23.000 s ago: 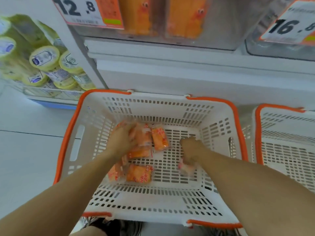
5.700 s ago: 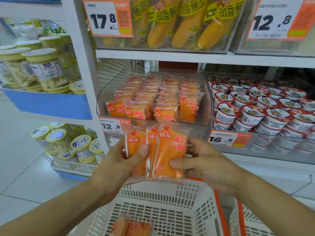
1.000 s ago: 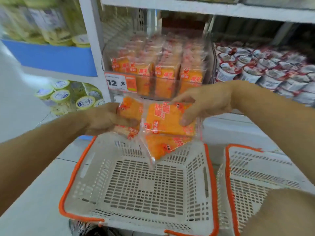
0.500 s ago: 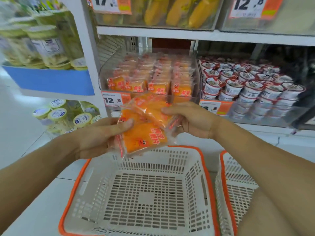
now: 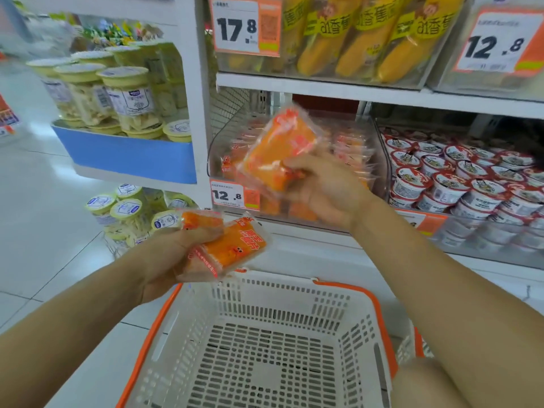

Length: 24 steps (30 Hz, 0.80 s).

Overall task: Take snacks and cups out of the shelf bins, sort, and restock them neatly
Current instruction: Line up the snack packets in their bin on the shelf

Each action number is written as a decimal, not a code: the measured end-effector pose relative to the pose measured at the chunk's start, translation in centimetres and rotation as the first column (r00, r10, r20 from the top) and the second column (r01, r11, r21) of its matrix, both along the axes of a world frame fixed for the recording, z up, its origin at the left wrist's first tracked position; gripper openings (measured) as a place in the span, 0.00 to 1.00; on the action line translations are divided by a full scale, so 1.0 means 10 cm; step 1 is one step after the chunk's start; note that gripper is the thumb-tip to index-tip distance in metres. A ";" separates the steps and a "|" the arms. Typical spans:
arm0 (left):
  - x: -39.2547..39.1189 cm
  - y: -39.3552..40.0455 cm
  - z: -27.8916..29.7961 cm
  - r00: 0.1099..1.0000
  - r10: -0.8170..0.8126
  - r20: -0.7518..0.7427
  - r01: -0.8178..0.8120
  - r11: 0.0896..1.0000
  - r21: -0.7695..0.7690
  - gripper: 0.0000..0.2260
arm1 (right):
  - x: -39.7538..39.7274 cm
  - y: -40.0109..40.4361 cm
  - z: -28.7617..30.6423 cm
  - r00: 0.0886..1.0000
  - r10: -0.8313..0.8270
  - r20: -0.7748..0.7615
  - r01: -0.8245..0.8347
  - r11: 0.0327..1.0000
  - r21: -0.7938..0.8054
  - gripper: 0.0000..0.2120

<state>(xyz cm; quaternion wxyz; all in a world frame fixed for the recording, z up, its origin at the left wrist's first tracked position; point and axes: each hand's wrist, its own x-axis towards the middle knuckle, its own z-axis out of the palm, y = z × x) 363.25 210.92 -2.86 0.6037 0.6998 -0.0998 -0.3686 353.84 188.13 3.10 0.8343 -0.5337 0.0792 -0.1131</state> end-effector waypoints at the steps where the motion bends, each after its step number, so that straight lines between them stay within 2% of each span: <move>1: 0.01 0.02 -0.01 1.000 0.016 -0.004 -0.016 1.000 -0.011 0.23 | 0.16 -0.02 0.03 0.993 -0.111 0.028 0.113 0.988 -0.110 0.14; 2: 0.01 0.03 0.00 0.999 0.033 -0.031 -0.034 0.999 -0.030 0.24 | 0.31 -0.02 0.08 0.968 -0.246 0.049 0.250 0.929 -0.271 0.18; 4: 0.01 0.04 0.00 0.996 0.058 -0.061 -0.062 0.996 -0.059 0.24 | 0.56 0.07 0.22 0.913 -0.392 0.115 0.387 0.737 -0.554 0.19; 7: 0.02 0.04 0.02 0.997 0.074 -0.039 -0.077 0.994 -0.076 0.25 | 0.83 0.14 0.11 0.925 -0.370 0.093 0.288 0.519 -0.804 0.19; 9: 0.04 0.03 0.03 0.997 0.072 -0.032 -0.074 0.994 -0.075 0.23 | 0.92 0.20 -0.07 0.925 -0.370 0.087 0.237 0.382 -0.893 0.19; 12: 0.05 0.02 0.03 0.998 0.063 -0.025 -0.065 0.996 -0.063 0.20 | 1.00 0.17 -0.17 0.923 -0.380 0.066 0.214 0.363 -0.907 0.17; 14: 0.04 0.01 0.01 0.999 0.048 -0.020 -0.048 0.998 -0.044 0.20 | 0.97 0.06 -0.05 0.927 -0.368 0.064 0.177 0.281 -0.943 0.18; 17: 0.06 0.00 0.01 0.998 0.064 -0.010 -0.064 0.998 -0.026 0.20 | 0.89 -0.10 0.12 0.933 -0.358 0.020 0.072 0.130 -0.989 0.28; 19: 0.07 -0.02 0.02 0.996 0.088 -0.005 -0.088 0.996 -0.030 0.19 | 0.87 -0.11 0.09 0.945 -0.327 0.000 0.017 0.051 -0.999 0.26; 20: 0.07 -0.04 0.02 0.995 0.098 -0.006 -0.098 0.995 -0.030 0.19 | 0.87 -0.09 0.06 0.954 -0.301 -0.003 0.011 0.046 -0.999 0.25; 24: 0.01 -0.11 0.00 0.997 0.074 -0.001 -0.074 0.997 0.001 0.17 | 1.00 -0.08 -0.12 0.969 -0.247 0.017 0.070 0.209 -0.975 0.23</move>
